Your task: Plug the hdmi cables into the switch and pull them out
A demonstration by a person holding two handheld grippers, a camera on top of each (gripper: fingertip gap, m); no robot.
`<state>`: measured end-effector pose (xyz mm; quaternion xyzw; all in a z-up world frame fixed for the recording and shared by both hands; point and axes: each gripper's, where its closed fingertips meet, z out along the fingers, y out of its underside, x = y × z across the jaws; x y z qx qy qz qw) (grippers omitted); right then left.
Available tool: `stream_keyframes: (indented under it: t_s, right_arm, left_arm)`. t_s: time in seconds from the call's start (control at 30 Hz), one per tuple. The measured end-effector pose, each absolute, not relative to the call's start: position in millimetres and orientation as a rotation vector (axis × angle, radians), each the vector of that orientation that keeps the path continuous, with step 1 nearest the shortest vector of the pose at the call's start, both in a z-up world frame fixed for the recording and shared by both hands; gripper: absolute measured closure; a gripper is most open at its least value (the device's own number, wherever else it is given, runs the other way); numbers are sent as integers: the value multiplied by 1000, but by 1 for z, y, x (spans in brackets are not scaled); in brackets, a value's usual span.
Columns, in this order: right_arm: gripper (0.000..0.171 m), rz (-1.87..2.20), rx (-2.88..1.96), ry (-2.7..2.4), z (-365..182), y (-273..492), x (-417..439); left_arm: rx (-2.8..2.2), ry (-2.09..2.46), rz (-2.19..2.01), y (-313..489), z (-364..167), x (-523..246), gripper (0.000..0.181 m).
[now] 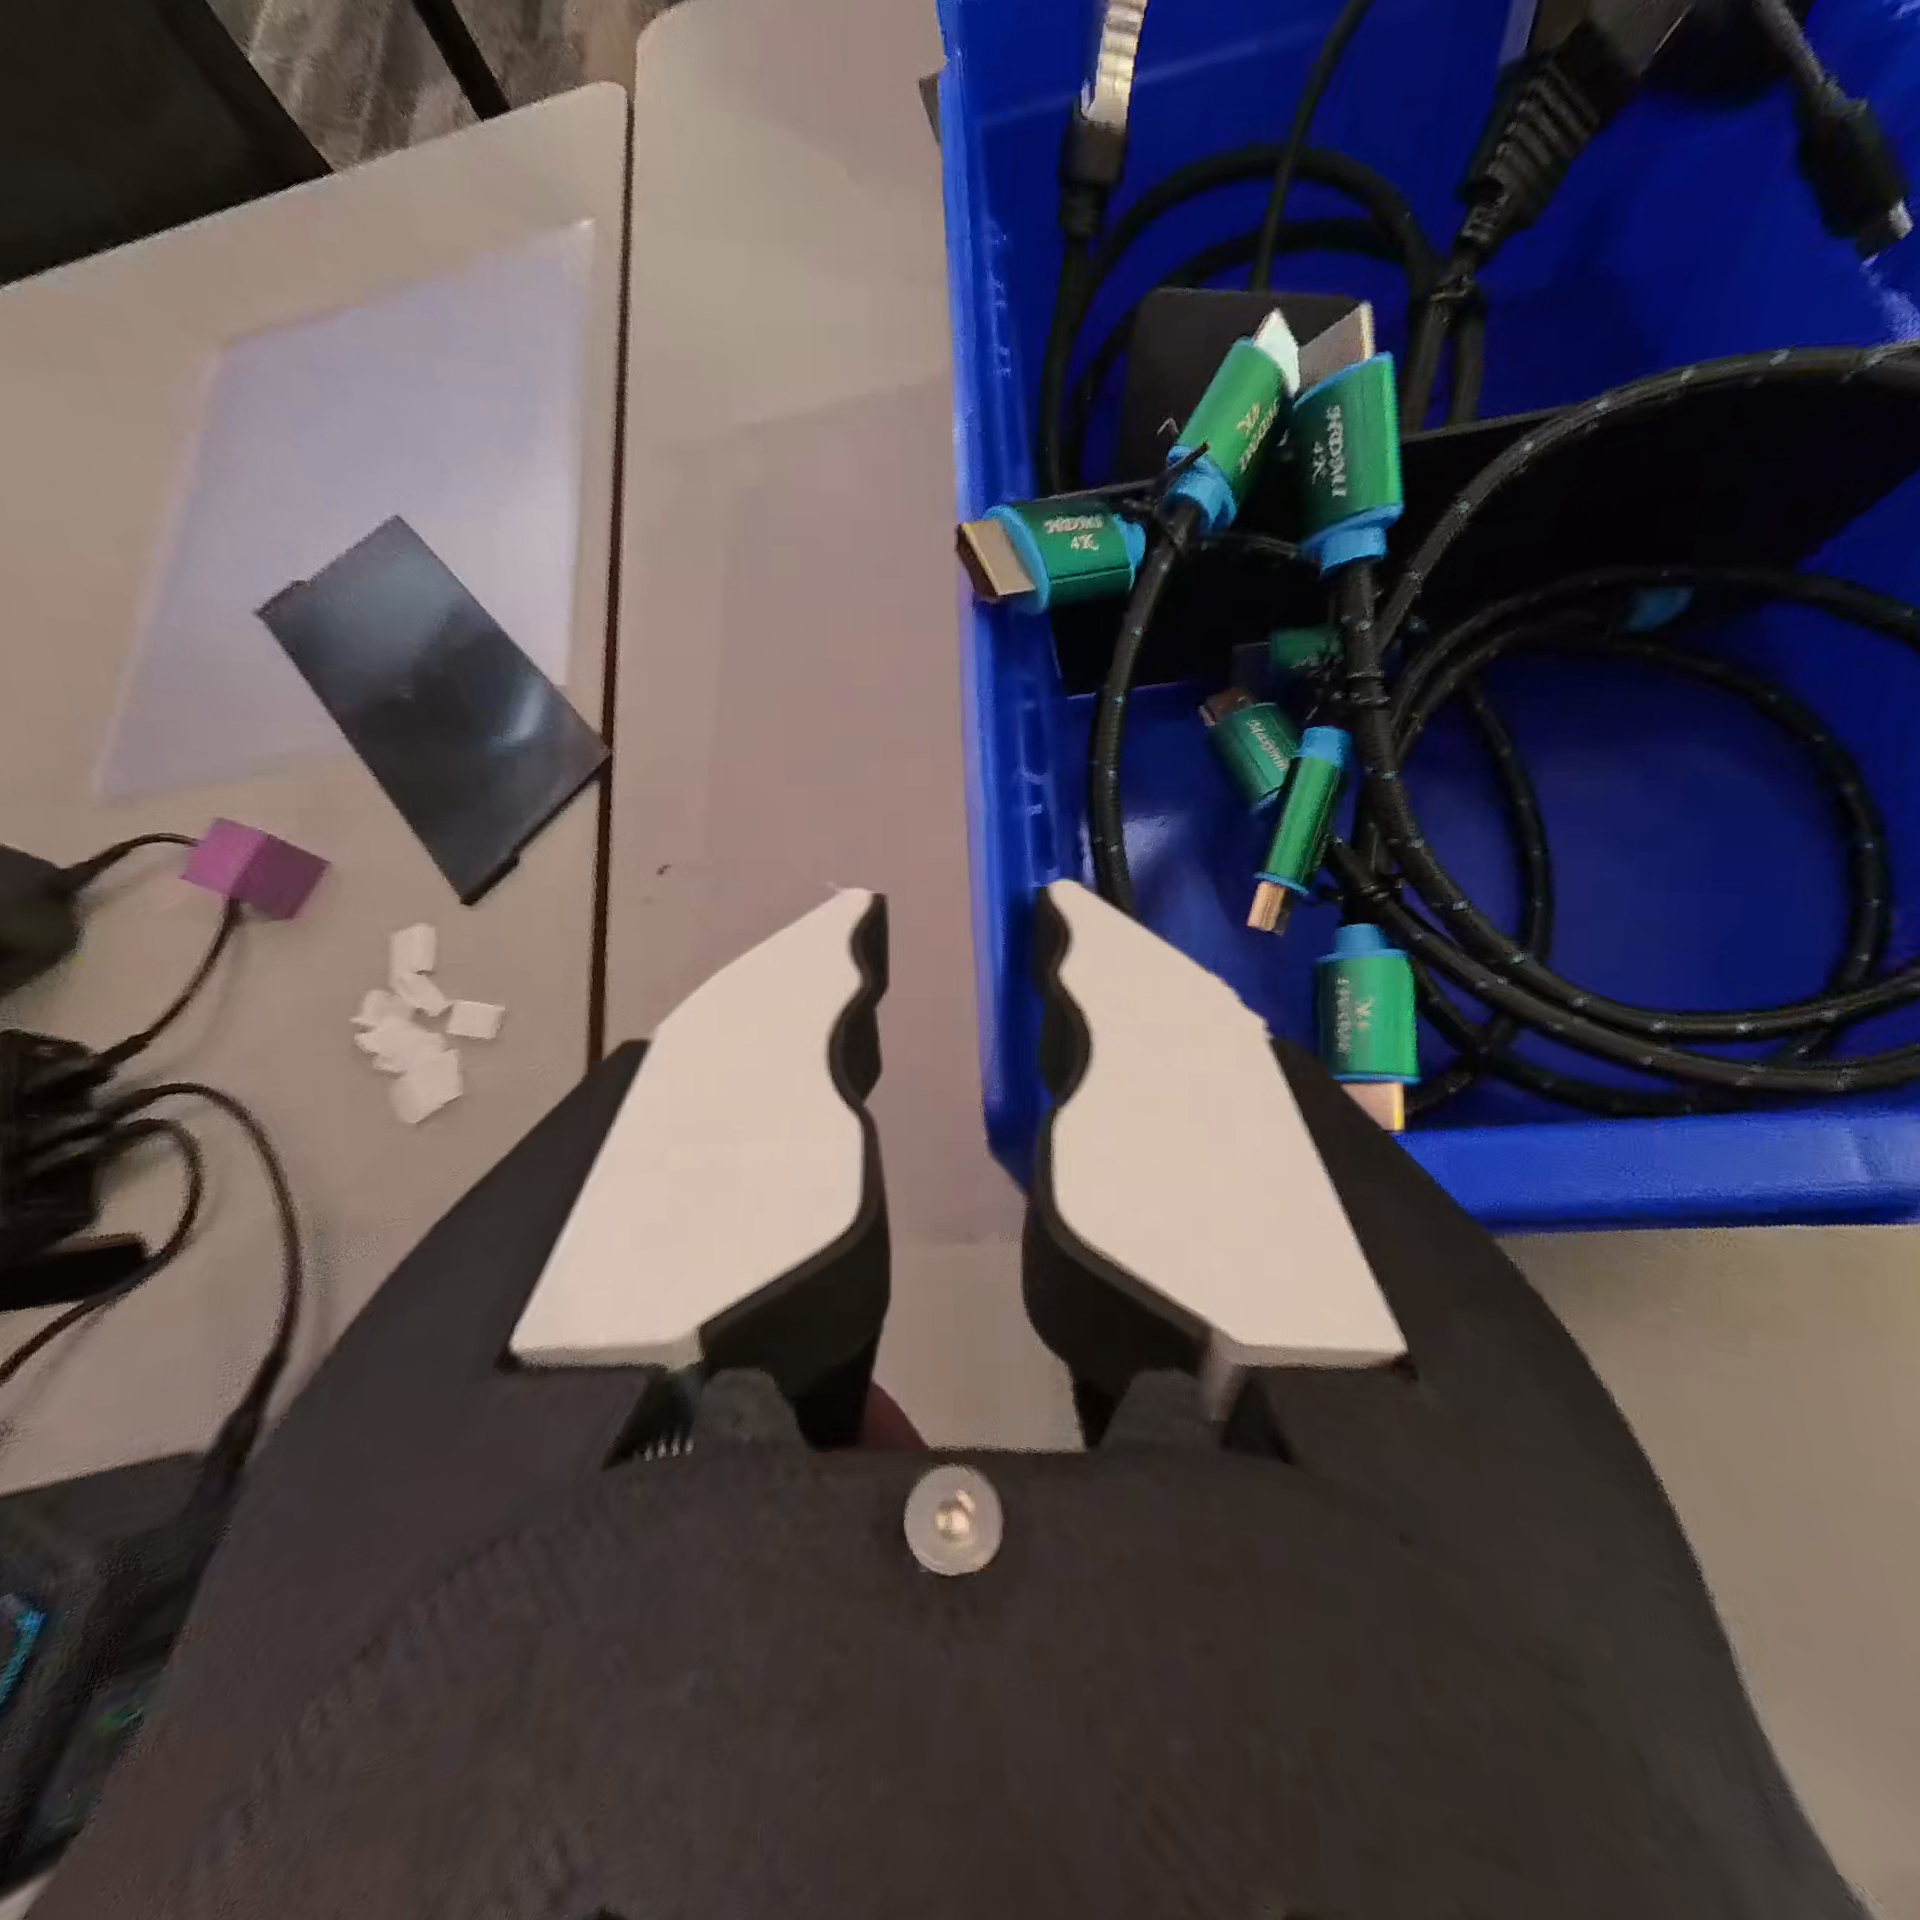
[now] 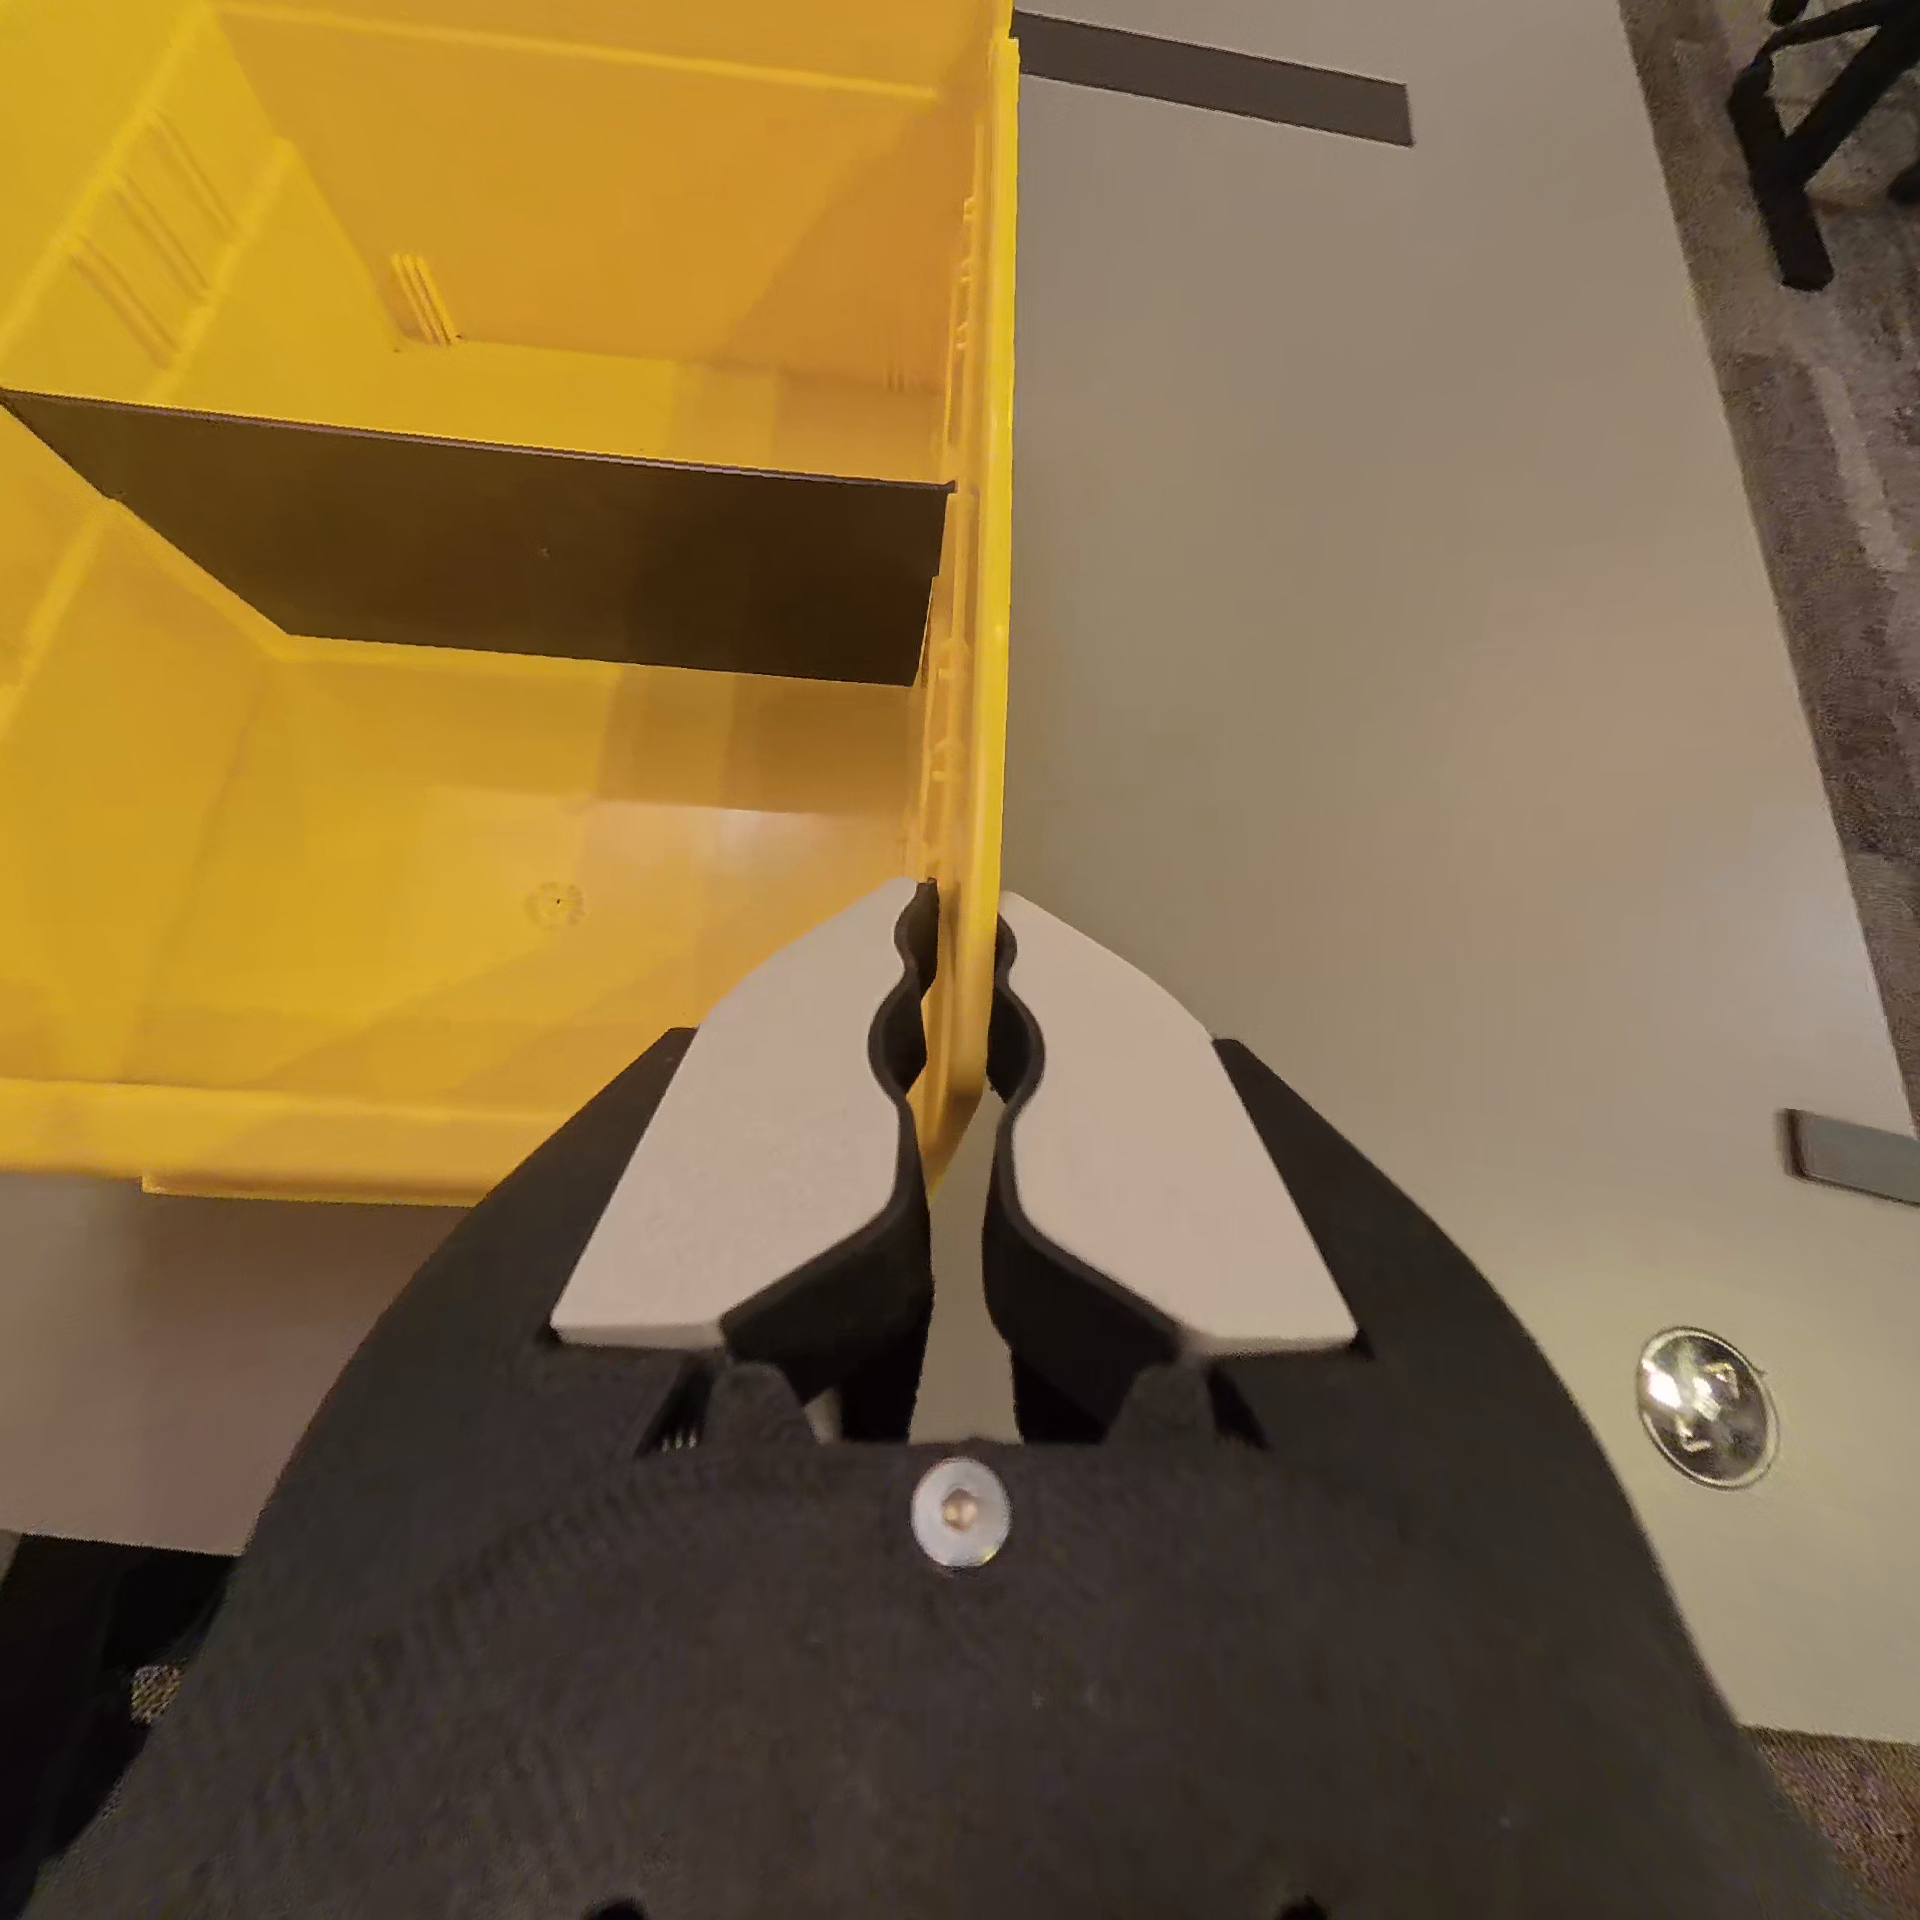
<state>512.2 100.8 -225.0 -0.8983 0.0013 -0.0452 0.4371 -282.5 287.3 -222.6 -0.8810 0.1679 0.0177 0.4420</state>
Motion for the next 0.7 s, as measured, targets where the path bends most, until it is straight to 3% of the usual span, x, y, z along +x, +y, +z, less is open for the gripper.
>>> stream_keyframes:
  t_s: [0.07, 0.7]
  right_arm:
    - [167, -129, -2232, 2, -225, 98, 521]
    - [168, -105, -2230, 123, -226, 69, 575]
  left_arm:
    - [-2178, 394, -5, 291, -225, -280, 171]
    - [-2177, 224, -35, 273, -225, -324, 176]
